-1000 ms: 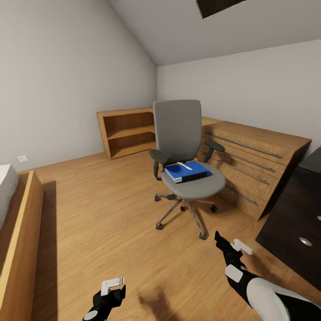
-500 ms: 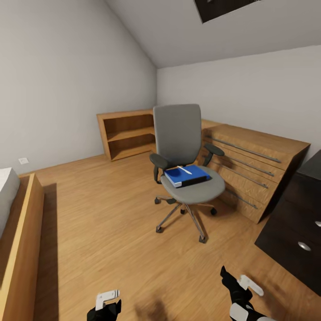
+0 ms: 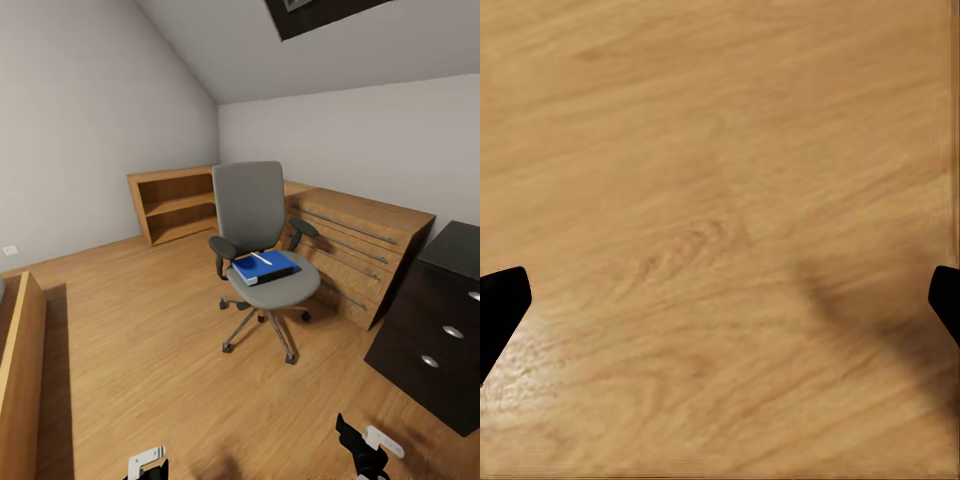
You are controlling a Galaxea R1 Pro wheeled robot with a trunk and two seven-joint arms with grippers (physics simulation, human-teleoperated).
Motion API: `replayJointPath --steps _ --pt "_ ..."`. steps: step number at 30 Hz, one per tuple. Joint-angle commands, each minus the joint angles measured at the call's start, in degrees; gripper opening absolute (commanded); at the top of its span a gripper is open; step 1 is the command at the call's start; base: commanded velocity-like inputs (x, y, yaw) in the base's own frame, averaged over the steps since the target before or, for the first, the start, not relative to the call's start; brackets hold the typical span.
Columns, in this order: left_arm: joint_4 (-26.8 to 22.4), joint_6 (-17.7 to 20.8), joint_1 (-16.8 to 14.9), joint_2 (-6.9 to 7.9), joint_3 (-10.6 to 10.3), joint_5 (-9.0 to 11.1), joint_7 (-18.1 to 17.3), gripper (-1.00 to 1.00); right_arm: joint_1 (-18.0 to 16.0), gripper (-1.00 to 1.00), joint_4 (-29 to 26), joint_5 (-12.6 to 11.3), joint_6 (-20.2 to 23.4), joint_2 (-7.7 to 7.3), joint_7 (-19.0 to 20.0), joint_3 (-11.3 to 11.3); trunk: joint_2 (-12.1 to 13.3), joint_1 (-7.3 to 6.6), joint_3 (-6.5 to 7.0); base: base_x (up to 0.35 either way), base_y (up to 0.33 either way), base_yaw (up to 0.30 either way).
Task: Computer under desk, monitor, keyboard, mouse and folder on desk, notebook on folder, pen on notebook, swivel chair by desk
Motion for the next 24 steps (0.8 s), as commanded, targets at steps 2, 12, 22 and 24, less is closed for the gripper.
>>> replayJointPath --steps 2,12,22,24 --pt "0.6 -0.3 0.0 0.0 0.3 0.0 0.0 1.0 0.2 1.0 0.1 0.5 -0.2 -0.03 0.4 -0.5 0.8 -0.46 0.31 0.0 0.0 -0.251" --pt "1.5 -0.6 0.0 -0.19 0.4 0.0 0.0 1.0 0.6 1.0 0.2 1.4 -0.2 0.43 0.5 -0.4 4.8 -2.65 2.11 0.0 0.0 -0.258" --pt "1.8 -0.6 0.0 -0.32 0.4 0.0 0.0 1.0 0.7 1.0 0.1 2.1 -0.2 0.97 0.5 -0.5 8.8 -4.85 3.9 0.0 0.0 -0.261" --pt "1.8 -0.6 0.0 -0.33 0.4 -0.1 0.0 1.0 0.7 1.0 0.1 3.1 -0.2 0.97 0.5 -0.5 9.6 -5.29 4.26 0.0 0.0 -0.261"
